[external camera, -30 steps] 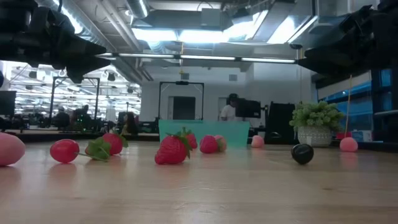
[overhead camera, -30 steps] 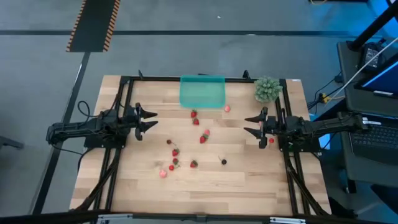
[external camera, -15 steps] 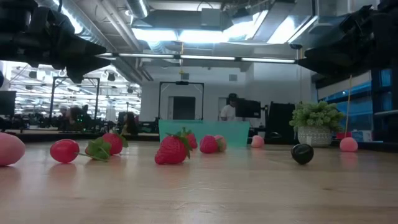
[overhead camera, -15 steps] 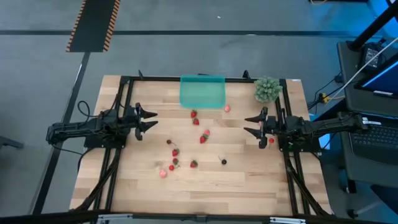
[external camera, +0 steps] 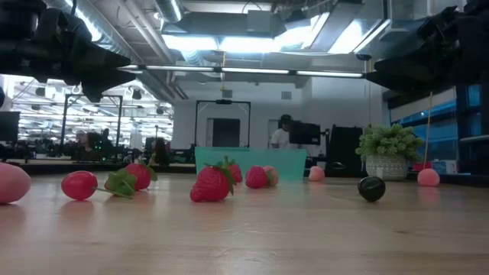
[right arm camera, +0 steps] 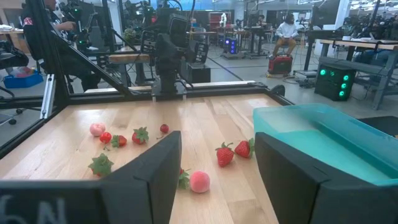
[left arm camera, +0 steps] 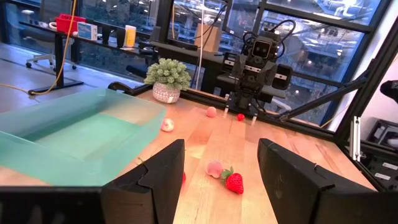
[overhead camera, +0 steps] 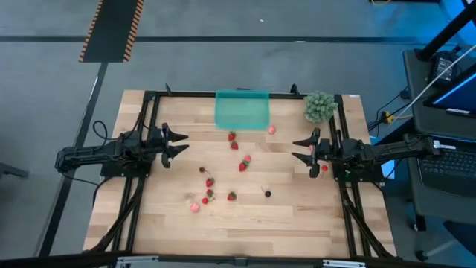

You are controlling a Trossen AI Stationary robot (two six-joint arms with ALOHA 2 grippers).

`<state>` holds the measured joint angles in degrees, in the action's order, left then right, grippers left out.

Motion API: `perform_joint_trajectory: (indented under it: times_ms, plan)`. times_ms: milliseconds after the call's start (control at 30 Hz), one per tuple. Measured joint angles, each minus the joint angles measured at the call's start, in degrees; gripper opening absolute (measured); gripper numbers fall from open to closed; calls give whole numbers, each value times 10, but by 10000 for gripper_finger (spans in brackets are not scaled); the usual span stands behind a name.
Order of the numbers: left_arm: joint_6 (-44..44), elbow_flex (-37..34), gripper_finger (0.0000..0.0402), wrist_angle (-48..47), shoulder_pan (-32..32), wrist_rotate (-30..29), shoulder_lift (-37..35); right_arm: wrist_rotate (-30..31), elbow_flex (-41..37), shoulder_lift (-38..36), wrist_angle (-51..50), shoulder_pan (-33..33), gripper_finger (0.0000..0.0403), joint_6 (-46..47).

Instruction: Pick and placing Produce into tupperware

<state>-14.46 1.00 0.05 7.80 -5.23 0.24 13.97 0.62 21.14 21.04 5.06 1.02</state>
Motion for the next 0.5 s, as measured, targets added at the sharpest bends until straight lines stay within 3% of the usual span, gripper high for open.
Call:
perform_joint_trajectory:
  times_ms: [500]
  plan:
    - [0,0,196,0,0,0,0,0,0,0,15,0,207,2]
